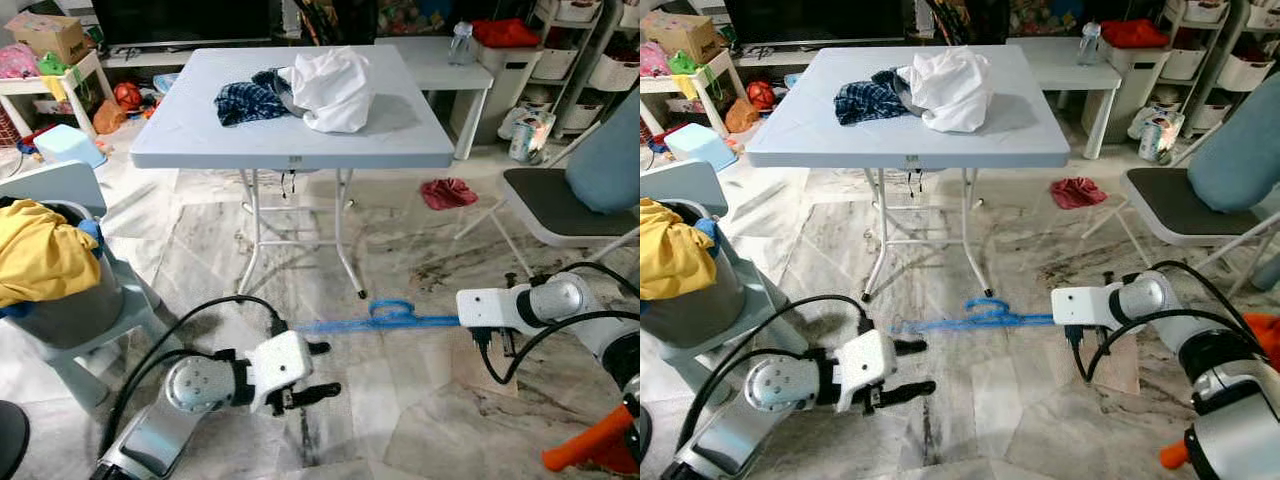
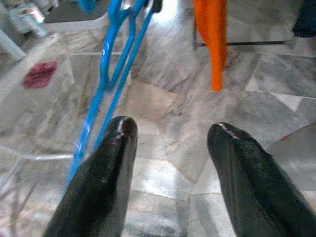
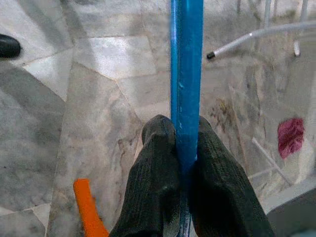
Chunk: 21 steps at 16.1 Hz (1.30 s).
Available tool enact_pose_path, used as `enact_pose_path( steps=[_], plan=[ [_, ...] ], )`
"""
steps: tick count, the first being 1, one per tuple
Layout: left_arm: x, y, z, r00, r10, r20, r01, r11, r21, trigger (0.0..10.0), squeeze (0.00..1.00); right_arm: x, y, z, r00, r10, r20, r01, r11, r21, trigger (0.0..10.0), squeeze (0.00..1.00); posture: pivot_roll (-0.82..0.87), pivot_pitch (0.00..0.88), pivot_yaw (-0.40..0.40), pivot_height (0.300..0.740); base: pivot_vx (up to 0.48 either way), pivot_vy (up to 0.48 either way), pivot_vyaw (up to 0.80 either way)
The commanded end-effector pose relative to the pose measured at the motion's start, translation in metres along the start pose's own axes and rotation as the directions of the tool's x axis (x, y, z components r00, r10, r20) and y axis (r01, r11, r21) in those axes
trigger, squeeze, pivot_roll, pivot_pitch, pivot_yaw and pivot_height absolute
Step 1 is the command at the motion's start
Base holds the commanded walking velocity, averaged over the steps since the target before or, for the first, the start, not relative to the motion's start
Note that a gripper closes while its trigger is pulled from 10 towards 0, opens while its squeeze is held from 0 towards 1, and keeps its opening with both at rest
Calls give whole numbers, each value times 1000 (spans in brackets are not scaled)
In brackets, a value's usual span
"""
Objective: Hang hanger
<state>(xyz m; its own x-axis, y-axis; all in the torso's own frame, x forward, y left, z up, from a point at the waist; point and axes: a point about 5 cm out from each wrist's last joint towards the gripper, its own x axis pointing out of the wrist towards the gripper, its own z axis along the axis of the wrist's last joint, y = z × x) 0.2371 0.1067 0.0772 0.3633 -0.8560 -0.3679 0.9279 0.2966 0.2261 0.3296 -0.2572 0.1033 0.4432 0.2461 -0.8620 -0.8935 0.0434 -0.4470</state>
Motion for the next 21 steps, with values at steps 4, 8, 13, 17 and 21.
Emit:
enact_pose_path(
  steps=[4,8,13,17,21],
  plan=[
    [-14,16,-9,900,437,11,-430,890,-154,10000,1000,14,1,2,952,-278,128,165,819,549,0,0,-108,0,-29,740,0,0,0],
    [-26,38,-9,689,724,-20,-697,655,-291,10000,1000,37,32,12,894,-440,88,105,396,912,0,0,-113,0,-22,740,0,0,0],
    [-32,45,-10,604,795,-54,-758,552,-349,10000,1000,30,48,17,794,-586,-162,241,59,969,0,0,-124,0,-7,740,0,0,0],
    [-41,62,4,494,869,-23,-815,453,-362,10000,1000,12,47,30,717,-648,-258,318,-25,948,10000,0,-130,0,-6,740,0,0,0],
    [-36,63,10,523,852,4,-769,474,-429,10000,0,7,53,31,680,-649,-341,355,-116,928,10000,0,-135,0,-4,740,0,0,0]
  ],
)
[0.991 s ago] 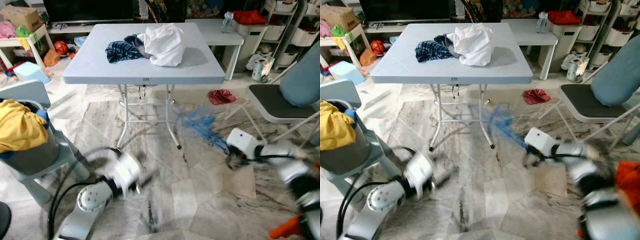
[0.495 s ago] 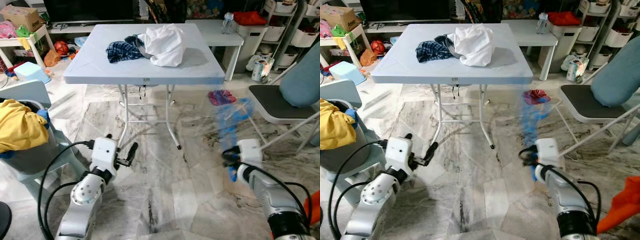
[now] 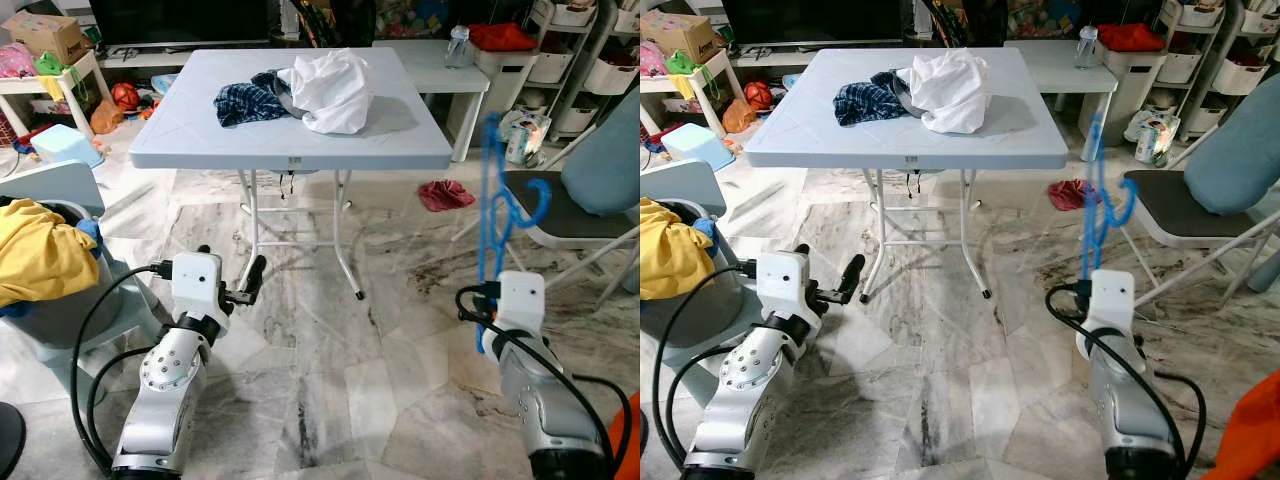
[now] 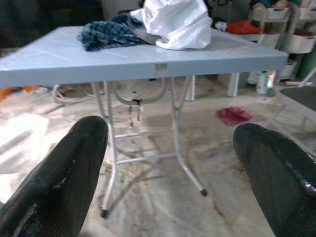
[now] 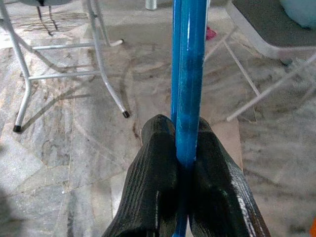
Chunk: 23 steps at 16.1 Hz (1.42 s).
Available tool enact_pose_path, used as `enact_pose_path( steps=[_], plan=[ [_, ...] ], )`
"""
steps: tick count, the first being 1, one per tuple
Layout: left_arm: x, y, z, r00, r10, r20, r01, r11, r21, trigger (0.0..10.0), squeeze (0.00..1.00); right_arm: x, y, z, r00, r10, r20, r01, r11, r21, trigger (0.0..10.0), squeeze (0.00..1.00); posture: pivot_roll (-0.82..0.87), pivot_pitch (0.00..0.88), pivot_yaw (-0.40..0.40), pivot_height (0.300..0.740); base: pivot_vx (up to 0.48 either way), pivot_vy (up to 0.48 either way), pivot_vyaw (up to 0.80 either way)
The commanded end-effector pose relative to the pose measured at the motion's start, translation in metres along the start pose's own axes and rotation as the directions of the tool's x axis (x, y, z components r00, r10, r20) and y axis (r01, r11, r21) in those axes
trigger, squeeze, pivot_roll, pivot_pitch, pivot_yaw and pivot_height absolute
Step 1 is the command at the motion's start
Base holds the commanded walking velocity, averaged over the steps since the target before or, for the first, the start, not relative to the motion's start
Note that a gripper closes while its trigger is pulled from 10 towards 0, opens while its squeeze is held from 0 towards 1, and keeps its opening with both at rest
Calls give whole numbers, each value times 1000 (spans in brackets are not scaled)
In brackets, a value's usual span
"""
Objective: Hang hanger
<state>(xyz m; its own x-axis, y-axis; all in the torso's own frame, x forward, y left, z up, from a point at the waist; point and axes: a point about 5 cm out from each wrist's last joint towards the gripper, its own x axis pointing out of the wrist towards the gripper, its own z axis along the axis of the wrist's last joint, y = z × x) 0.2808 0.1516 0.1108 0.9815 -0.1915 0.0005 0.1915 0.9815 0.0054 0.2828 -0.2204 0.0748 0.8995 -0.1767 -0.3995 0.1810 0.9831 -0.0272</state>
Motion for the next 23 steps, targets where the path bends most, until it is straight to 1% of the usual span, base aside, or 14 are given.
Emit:
enact_pose_path(
  steps=[1,2,3,6,11,16,23],
  plan=[
    [2,-2,2,1000,-6,2,6,1000,-22,10000,0,-3,-2,5,1000,-26,13,26,999,21,10000,0,-137,0,-3,740,0,0,0],
    [2,-3,2,1000,6,-7,-7,999,-33,10000,0,-4,-2,5,999,-32,10,31,999,21,10000,0,-138,0,-3,740,0,0,0],
    [4,-5,0,1000,7,-26,-9,998,-67,10000,0,-4,-2,5,999,-36,9,36,999,24,10000,0,-138,0,-3,740,0,0,-431],
    [5,-8,0,1000,-10,-28,8,997,-80,10000,0,-4,-2,4,999,-39,-1,39,999,25,10000,0,-134,0,-4,740,0,0,-531],
    [6,-6,1,999,-7,-42,3,996,-90,10000,0,-2,2,3,1000,-25,-16,25,999,29,10000,0,-127,0,-6,740,0,439,-800],
    [8,-6,1,999,-12,-50,7,996,-90,10000,0,-1,3,4,1000,-24,-15,24,999,34,10000,0,-130,0,-3,740,0,445,-688],
    [11,-7,1,998,-23,-57,18,996,-92,10000,0,0,2,5,999,-43,-19,43,998,39,10000,0,-131,0,-2,740,0,456,-59]
  ],
)
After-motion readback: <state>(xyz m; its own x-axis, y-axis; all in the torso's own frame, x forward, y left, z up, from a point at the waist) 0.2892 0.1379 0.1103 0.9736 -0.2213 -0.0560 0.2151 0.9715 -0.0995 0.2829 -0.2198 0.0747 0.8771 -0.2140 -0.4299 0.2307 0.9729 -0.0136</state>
